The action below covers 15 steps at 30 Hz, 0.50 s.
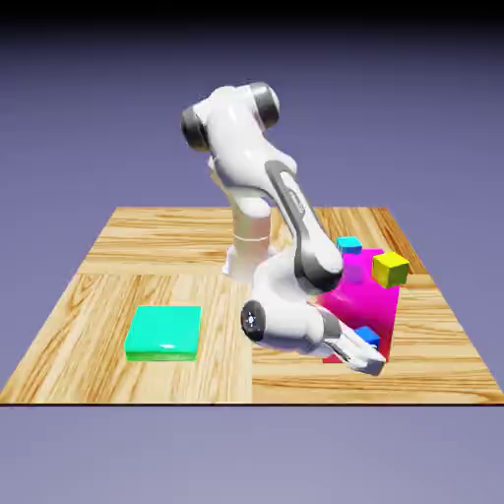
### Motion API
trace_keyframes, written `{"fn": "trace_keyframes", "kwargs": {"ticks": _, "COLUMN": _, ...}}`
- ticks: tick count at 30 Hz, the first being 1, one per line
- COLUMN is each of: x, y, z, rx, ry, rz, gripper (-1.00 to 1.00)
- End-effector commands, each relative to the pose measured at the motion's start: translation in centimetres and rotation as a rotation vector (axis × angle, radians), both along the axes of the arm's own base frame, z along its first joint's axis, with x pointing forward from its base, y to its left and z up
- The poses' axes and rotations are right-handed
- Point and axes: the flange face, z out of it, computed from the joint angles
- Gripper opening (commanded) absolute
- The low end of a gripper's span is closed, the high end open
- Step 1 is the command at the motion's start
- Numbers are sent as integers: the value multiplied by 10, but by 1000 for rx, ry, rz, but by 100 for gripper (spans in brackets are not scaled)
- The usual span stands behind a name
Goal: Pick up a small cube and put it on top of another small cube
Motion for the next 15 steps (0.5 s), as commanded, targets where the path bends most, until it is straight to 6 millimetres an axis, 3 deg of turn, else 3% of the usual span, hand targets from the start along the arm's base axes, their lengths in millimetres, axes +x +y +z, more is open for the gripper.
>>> {"fn": "trace_keyframes", "kwargs": {"ticks": 1, "x": -5, "y": 6, "z": 18, "rx": -1, "ry": 0, "rz": 37, "gripper": -100}}
{"fn": "trace_keyframes", "kwargs": {"ticks": 8, "x": -60, "y": 48, "z": 137, "rx": -42, "ry": 5, "rz": 284, "gripper": -100}}
{"fn": "trace_keyframes", "kwargs": {"ticks": 10, "x": -61, "y": 48, "z": 138, "rx": -43, "ry": 5, "rz": 286, "gripper": -100}}
{"fn": "trace_keyframes", "kwargs": {"ticks": 14, "x": -94, "y": 77, "z": 93, "rx": -43, "ry": 5, "rz": 286, "gripper": -100}}
{"fn": "trace_keyframes", "kwargs": {"ticks": 15, "x": -94, "y": 77, "z": 93, "rx": -43, "ry": 5, "rz": 286, "gripper": 100}}
